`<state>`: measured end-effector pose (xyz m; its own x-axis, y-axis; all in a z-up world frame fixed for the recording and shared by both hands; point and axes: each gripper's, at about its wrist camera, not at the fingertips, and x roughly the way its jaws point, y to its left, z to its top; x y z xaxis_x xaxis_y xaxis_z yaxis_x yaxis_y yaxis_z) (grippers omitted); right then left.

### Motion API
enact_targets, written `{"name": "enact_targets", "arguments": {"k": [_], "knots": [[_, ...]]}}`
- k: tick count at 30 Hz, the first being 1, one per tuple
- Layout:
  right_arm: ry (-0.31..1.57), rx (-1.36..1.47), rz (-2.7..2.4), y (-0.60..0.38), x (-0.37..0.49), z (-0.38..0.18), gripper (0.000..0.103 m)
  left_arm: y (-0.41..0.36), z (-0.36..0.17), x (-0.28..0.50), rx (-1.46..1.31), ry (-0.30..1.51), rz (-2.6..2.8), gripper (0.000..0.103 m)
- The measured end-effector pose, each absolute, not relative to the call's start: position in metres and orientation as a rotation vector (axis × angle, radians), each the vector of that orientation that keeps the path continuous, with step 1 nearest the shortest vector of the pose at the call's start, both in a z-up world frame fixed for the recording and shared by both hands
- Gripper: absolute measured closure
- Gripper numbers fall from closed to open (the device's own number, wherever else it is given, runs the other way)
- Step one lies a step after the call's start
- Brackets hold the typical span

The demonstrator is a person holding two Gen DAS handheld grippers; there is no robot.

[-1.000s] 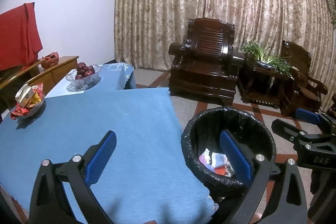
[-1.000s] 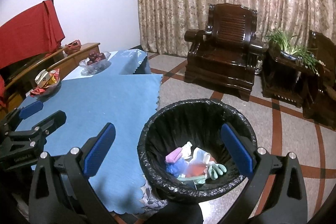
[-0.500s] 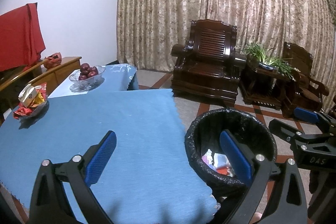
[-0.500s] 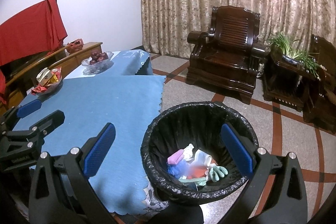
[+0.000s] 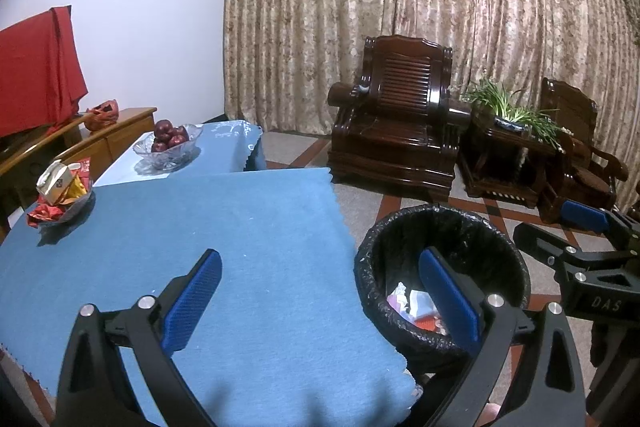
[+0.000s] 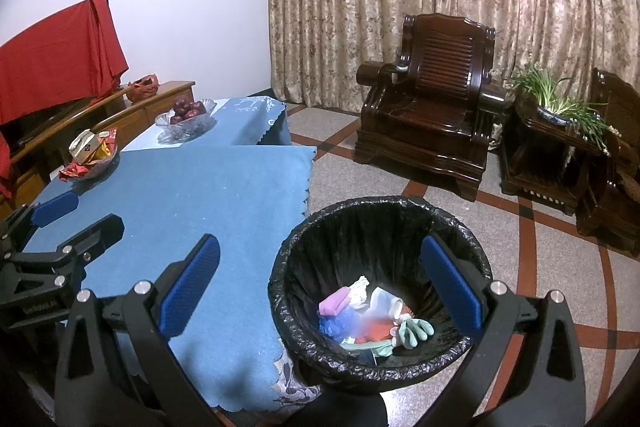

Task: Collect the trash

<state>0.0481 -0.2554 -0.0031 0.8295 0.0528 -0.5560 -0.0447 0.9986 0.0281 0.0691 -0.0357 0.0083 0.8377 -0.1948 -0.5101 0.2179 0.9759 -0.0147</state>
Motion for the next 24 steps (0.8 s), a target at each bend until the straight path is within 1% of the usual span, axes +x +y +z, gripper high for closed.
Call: {"name": "enact_targets", "arguments": {"k": [24], "knots": [[0.591, 0.014, 0.051, -0.2535, 0.0481, -0.0043, 0.005, -0.0357, 0.0093, 0.0694, 0.045, 0.536, -0.218, 0.006]]}}
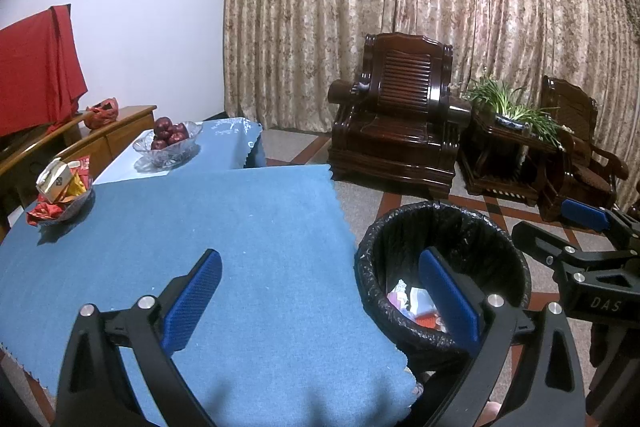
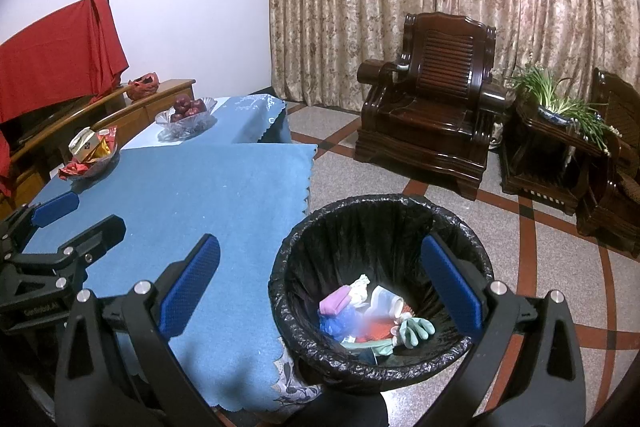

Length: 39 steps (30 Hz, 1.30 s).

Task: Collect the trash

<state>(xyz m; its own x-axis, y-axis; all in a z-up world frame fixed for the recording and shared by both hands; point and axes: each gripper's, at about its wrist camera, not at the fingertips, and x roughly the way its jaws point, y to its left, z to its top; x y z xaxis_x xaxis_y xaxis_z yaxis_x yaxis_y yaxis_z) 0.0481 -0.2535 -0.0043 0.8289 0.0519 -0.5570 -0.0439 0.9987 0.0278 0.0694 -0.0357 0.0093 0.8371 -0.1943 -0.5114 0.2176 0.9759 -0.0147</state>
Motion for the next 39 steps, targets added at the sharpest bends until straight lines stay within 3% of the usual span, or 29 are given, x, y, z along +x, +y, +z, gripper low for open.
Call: {"name": "enact_targets", "arguments": {"k": [39], "knots": [[0.592, 0.013, 0.05, -0.2527, 0.0489, -0.004, 0.005, -0.0354, 0.0117, 0.0675, 0.049, 0.544, -0.219, 0.006]]}}
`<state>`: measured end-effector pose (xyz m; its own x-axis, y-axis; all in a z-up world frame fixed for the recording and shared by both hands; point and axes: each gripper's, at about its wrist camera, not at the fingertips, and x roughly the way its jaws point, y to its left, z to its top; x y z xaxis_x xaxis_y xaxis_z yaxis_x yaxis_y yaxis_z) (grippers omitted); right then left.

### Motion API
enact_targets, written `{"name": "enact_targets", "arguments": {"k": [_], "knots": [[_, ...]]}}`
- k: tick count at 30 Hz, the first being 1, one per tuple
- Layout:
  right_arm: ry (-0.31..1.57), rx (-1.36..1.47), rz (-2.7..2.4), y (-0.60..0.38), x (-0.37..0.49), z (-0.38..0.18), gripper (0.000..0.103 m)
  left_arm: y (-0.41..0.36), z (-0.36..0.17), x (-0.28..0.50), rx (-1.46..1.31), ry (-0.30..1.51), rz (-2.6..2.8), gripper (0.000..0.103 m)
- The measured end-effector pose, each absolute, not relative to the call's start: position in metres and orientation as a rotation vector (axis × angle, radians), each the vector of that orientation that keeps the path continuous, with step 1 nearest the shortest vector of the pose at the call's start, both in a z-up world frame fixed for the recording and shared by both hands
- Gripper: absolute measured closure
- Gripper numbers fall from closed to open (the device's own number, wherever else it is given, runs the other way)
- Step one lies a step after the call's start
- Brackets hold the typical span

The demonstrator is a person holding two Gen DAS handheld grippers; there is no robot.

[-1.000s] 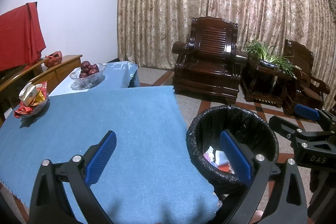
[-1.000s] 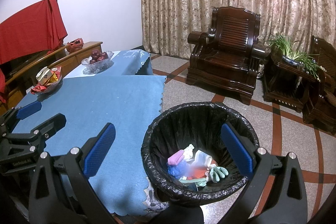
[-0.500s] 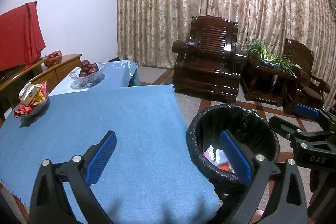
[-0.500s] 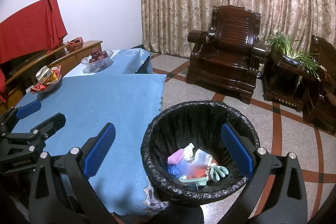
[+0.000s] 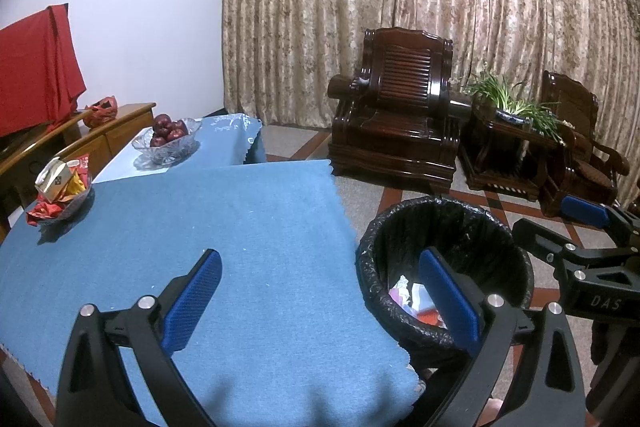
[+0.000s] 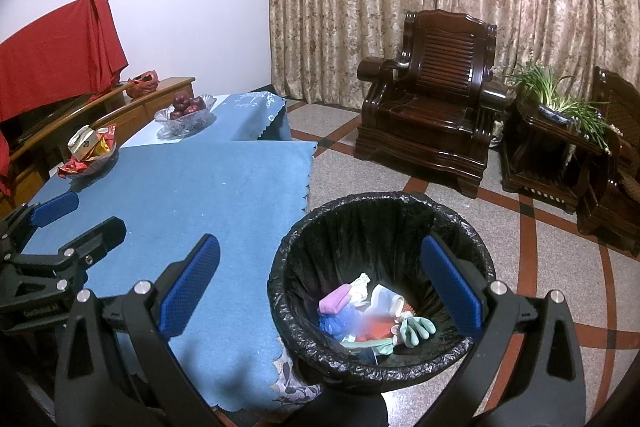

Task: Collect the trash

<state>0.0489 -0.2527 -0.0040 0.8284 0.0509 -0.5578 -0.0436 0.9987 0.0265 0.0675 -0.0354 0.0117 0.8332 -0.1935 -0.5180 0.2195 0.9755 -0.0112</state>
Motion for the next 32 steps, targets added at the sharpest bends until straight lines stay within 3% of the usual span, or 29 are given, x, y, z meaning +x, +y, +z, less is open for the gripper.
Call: {"name": "enact_targets", "arguments": {"k": [32], "knots": [[0.602, 0.016, 0.044, -0.258, 0.044, -0.01, 0.005, -0.035, 0.001, 0.065, 0.051, 0.558, -0.216, 0.006]]}}
